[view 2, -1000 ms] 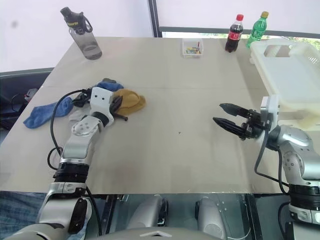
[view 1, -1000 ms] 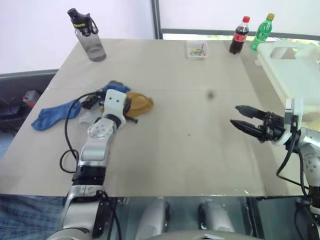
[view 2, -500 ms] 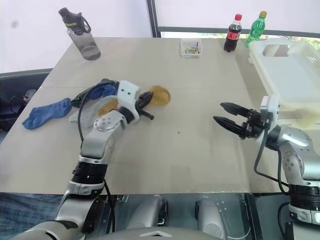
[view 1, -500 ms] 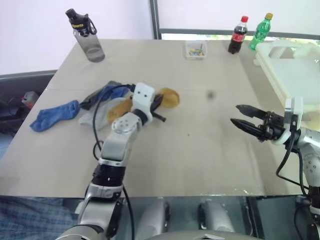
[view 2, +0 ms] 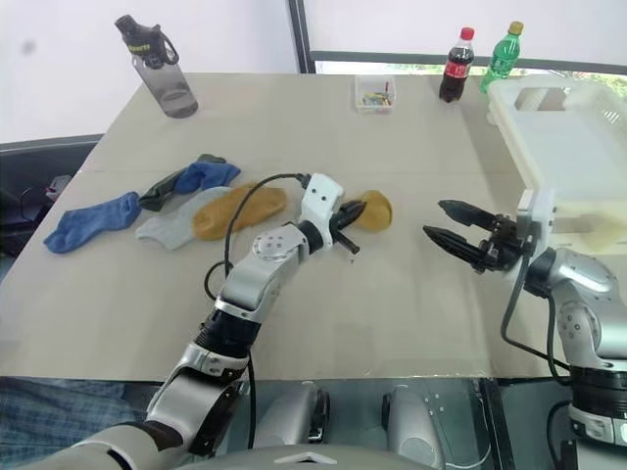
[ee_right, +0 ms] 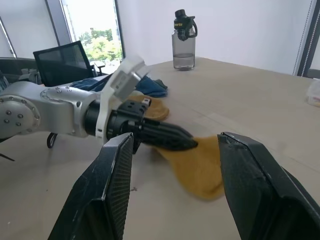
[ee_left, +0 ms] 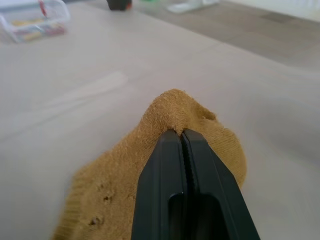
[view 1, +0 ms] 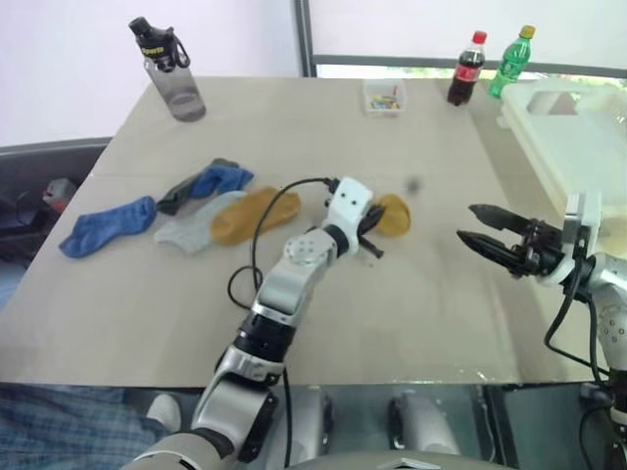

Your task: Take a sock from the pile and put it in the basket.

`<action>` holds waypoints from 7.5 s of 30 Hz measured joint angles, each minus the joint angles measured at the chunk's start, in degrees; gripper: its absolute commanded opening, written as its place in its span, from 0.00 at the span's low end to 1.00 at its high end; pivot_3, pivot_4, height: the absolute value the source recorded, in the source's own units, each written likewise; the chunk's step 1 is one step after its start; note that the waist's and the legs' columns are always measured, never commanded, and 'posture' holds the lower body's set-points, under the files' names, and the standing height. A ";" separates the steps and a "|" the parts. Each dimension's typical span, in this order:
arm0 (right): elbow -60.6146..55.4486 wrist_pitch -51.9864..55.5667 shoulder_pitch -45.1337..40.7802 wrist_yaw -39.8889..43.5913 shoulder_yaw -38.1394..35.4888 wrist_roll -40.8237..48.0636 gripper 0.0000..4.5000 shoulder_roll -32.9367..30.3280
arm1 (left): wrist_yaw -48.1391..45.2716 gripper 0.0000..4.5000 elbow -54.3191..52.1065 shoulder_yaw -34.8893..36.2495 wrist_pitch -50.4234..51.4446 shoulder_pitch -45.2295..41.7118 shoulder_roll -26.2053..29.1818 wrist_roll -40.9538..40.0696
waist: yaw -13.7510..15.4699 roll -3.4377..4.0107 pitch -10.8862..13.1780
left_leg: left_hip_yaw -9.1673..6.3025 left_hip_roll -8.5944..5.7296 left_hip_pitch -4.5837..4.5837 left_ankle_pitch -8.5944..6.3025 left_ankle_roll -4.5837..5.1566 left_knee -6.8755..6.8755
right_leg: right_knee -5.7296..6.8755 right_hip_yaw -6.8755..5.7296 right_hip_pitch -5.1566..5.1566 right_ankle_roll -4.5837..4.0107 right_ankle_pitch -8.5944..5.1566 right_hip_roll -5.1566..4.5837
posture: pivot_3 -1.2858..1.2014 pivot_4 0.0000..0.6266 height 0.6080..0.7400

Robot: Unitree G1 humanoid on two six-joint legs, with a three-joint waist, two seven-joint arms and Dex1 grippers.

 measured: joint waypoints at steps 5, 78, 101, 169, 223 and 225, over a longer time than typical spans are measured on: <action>-0.68 -0.20 0.71 -0.56 -0.11 0.04 0.61 0.00 | -2.19 0.00 1.81 -2.91 0.22 -0.11 -2.17 0.59 | 0.07 0.00 0.00 | 0.00 0.00 -0.01 0.01 -0.01 0.00 | 0.00 0.00 0.00 0.00 0.00 0.00 | 0.52 0.24 1.00; -5.19 32.77 -14.86 -5.91 3.14 5.17 0.02 -12.70 | -22.53 0.71 -39.79 22.79 12.34 24.56 33.00 -34.20 | -1.38 0.00 0.14 | 0.04 0.19 0.04 -0.14 0.24 -0.02 | -0.02 0.13 -0.01 -0.02 -0.01 0.08 | 0.52 0.24 1.00; -8.07 27.12 -14.32 -18.21 16.70 -4.08 0.95 4.13 | -20.45 0.71 -40.21 21.49 11.48 26.07 32.81 -34.21 | -1.21 0.00 0.15 | -0.01 0.12 0.00 -0.13 0.21 -0.04 | -0.03 0.06 -0.07 -0.02 -0.01 0.07 | 0.52 0.24 1.00; -8.00 14.96 -6.22 -1.65 5.70 -4.60 0.84 -13.41 | -11.05 0.71 -22.53 15.78 3.85 20.74 28.50 -15.37 | -0.03 -0.05 0.19 | 0.00 0.13 0.04 -0.14 0.23 -0.03 | -0.06 0.06 -0.01 -0.01 -0.01 0.03 | 0.52 0.24 1.00; -8.98 11.28 -4.33 -9.08 4.54 -5.39 0.86 -9.32 | -11.62 0.01 17.34 -4.75 -14.44 -8.72 -2.23 7.09 | 0.01 -0.19 0.25 | -0.02 0.04 -0.10 -0.04 0.08 0.09 | -0.01 0.06 -0.07 0.00 0.00 0.14 | 0.52 0.24 1.00; -9.23 11.31 -3.94 -9.43 4.54 -5.39 0.86 -9.32 | -12.19 0.01 17.34 -4.77 -14.39 -8.78 -3.52 7.01 | 0.01 -0.19 0.25 | -0.02 0.04 -0.10 -0.05 0.10 0.09 | -0.01 0.06 -0.07 0.00 0.00 0.13 | 0.52 0.24 1.00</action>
